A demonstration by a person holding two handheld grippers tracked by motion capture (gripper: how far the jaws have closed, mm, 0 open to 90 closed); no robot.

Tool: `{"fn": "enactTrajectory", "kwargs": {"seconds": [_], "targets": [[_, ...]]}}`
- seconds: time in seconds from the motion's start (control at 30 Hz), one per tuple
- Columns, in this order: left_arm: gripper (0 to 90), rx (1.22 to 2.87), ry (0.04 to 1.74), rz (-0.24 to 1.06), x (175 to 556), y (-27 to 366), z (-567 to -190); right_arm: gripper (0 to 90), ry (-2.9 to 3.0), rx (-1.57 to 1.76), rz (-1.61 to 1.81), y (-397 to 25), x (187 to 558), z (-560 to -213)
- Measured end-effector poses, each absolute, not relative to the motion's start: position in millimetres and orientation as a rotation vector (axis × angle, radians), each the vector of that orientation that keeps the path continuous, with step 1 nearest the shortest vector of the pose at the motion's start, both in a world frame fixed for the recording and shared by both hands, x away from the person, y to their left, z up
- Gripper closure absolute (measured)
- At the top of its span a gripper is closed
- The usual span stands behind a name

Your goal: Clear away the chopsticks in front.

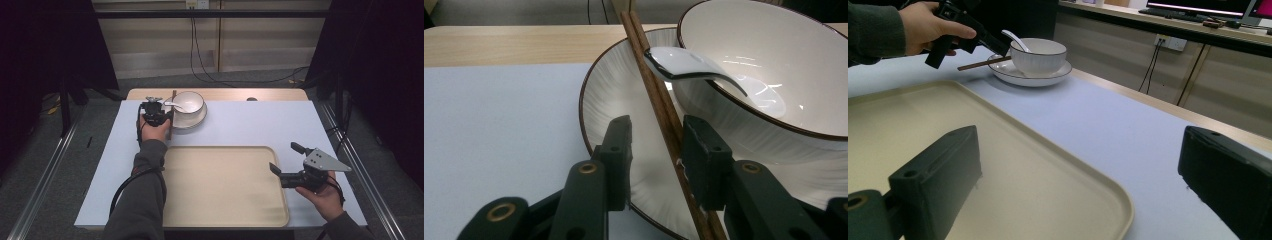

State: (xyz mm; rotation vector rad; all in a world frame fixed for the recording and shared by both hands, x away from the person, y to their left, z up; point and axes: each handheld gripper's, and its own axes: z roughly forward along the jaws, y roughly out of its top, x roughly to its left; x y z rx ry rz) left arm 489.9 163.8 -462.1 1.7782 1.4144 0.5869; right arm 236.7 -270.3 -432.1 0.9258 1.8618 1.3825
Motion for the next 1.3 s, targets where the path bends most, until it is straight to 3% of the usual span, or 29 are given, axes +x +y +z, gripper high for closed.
{"fn": "enactTrajectory", "kwargs": {"seconds": [0.7,1.3], "targets": [[84.8,1.760,1.549,0.574,495,161,-467,3.3,1.892,0.902,1.367,-270,238,-434],[85.5,1.669,1.608,0.554,462,178,-458,3.3,1.893,0.912,1.374,-269,239,-434]]}}
